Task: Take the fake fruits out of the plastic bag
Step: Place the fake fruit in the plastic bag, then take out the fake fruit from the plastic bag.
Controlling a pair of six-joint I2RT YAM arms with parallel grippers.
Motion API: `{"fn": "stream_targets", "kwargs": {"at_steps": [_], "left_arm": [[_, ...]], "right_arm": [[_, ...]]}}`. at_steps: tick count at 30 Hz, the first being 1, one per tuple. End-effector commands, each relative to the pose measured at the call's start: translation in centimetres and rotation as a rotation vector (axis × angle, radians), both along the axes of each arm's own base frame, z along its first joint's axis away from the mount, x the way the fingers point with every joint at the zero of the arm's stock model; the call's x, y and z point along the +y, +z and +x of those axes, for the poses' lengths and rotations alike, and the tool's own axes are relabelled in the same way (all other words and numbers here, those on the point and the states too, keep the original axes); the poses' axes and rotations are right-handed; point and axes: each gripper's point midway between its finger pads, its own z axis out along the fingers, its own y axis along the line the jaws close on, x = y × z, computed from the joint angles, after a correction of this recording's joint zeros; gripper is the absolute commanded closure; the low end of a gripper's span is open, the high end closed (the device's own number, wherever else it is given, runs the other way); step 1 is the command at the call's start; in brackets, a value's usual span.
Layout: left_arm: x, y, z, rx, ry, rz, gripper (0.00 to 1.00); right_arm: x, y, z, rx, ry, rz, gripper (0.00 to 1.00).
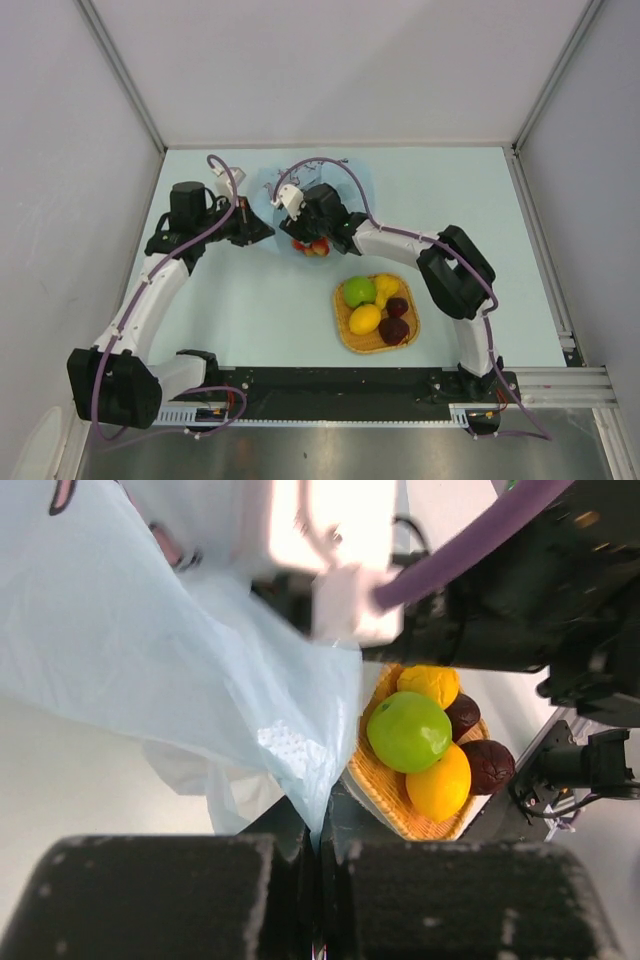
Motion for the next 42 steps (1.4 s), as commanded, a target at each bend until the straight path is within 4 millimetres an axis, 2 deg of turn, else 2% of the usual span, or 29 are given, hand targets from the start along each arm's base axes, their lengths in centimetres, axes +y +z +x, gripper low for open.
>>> {"fn": "stream_targets", "kwargs": {"at_steps": [1, 2, 3, 5, 6, 9, 11, 14, 15, 18, 21, 22, 26, 28, 30, 31, 32, 34, 39, 42], "left_arm": [[0.2, 1.2, 0.3, -0.056, 0.01, 0.0, 1.0], [0.2, 1.2, 0.4, -0.058, 0.013, 0.001, 1.0], [0.2, 1.0, 0.4, -0.052, 0.011, 0.0, 1.0], [0.2, 0.8, 0.5, -0.045, 0.016, -0.004, 1.0], [0.1, 0.7, 0.6, -0.04, 0.015, -0.008, 1.0], [-0.1, 0.3, 0.7, -0.025, 0.017, -0.021, 1.0], [-0.1, 0.2, 0.9, -0.018, 0.019, -0.024, 1.0], [0.2, 0.0, 1.0, -0.005, 0.032, -0.021, 1.0], [0.3, -0.2, 0.9, 0.005, 0.036, -0.022, 1.0], [1.1, -0.4, 1.0, 0.023, 0.075, -0.032, 1.0], [2.7, -0.4, 1.6, 0.042, 0.156, -0.041, 1.0], [3.4, -0.4, 1.9, 0.043, 0.184, -0.039, 1.0], [3.9, -0.3, 2.3, 0.044, 0.204, -0.04, 1.0], [3.8, -0.4, 2.2, 0.045, 0.202, -0.042, 1.0], [3.8, -0.5, 2.0, 0.049, 0.201, -0.041, 1.0], [4.8, -0.5, 2.2, 0.046, 0.229, -0.038, 1.0], [4.9, -0.8, 2.1, 0.054, 0.233, -0.035, 1.0], [5.2, -0.9, 2.1, 0.058, 0.243, -0.037, 1.0], [5.7, -1.0, 2.4, 0.058, 0.26, -0.043, 1.0], [5.9, -1.2, 2.7, 0.071, 0.268, -0.048, 1.0]], "right_arm": [[0.2, -0.3, -0.4, -0.003, 0.05, -0.05, 0.3], [-0.1, 0.1, -0.7, -0.003, 0.047, -0.051, 0.24], [-0.4, 1.1, -0.5, -0.013, 0.028, -0.03, 0.15], [-0.9, 2.9, -0.4, -0.008, 0.005, 0.017, 0.06], [-1.1, 4.9, -0.6, -0.013, 0.009, 0.057, 0.02], [-1.7, 7.9, -1.3, -0.011, 0.006, 0.112, 0.01], [-1.8, 8.5, -1.6, -0.01, 0.007, 0.121, 0.02], [-1.7, 8.7, -1.8, -0.032, 0.034, 0.109, 0.12], [-1.1, 8.8, -2.0, -0.049, 0.052, 0.107, 0.19], [0.2, 7.4, -1.8, -0.088, 0.109, 0.069, 0.28], [2.4, 5.3, -1.8, -0.077, 0.188, 0.029, 0.34], [3.4, 4.0, -1.2, -0.068, 0.194, 0.017, 0.34], [4.9, 1.9, 1.2, -0.05, 0.166, 0.01, 0.35], [5.2, 1.0, 2.7, -0.039, 0.149, 0.02, 0.33], [5.3, 0.2, 3.1, -0.025, 0.167, 0.009, 0.22], [5.2, -0.5, 3.0, -0.013, 0.174, -0.011, 0.18], [5.3, -1.1, 3.2, -0.014, 0.172, -0.022, 0.1], [5.0, -1.9, 3.3, -0.003, 0.16, -0.037, 0.04], [4.3, -4.8, 3.2, 0.045, 0.155, -0.077, 0.03], [4.4, -5.6, 3.6, 0.039, 0.156, -0.09, 0.12]]}}
